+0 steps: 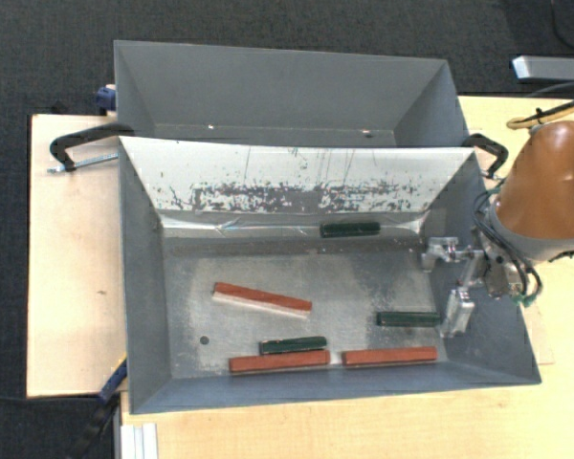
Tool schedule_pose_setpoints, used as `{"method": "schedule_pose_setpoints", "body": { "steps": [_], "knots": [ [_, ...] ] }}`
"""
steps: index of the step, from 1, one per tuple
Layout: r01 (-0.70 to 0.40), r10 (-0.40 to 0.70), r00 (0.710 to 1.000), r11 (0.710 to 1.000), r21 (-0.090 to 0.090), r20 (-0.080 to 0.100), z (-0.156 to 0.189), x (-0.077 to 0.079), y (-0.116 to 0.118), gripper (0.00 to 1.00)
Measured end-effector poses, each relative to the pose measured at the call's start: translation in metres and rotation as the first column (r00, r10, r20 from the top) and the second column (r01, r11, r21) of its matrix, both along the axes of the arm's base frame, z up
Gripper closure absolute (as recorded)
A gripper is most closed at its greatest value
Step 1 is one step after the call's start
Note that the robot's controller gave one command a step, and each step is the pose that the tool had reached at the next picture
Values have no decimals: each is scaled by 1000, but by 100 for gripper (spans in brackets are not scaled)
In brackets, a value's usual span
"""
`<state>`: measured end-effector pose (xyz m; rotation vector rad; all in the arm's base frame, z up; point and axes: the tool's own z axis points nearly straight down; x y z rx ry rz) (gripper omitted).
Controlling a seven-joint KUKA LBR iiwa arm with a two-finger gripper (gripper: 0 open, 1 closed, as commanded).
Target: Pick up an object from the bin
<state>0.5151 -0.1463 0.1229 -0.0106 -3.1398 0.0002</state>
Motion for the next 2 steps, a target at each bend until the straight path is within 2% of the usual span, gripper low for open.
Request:
{"method": "schedule_pose_setpoints", "body": {
  "steps": [1,2],
  "knots": [
    [-193,193,981,981,1,2,-52,-12,24,100],
    [-194,194,981,981,1,2,-52,-12,24,100]
  ]
}}
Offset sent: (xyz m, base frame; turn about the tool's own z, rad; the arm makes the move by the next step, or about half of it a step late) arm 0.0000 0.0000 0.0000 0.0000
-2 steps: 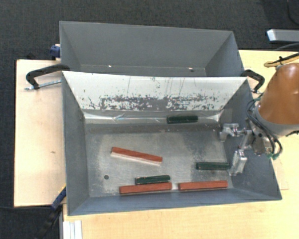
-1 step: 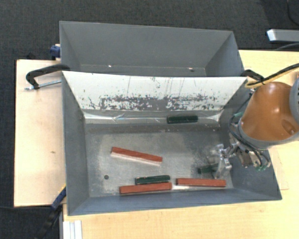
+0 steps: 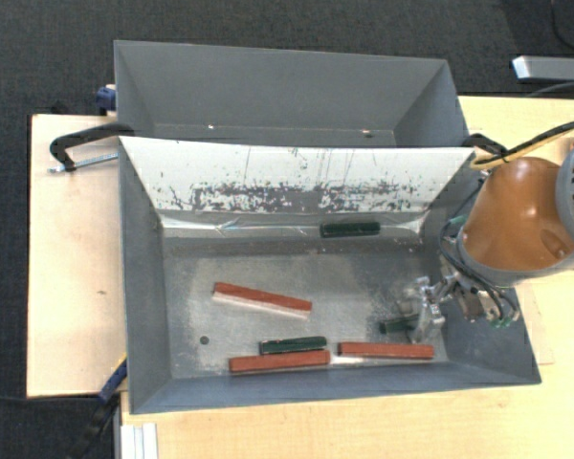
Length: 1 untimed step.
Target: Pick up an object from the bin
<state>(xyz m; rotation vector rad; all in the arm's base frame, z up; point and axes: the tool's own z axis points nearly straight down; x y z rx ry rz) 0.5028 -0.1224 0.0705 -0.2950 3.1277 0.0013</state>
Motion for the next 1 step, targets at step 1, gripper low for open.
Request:
{"method": "schedule_pose_setpoints", "body": {
  "steps": [1],
  "knots": [
    [65,-65,998,998,-1,6,140,7,5,100]
  ]
}}
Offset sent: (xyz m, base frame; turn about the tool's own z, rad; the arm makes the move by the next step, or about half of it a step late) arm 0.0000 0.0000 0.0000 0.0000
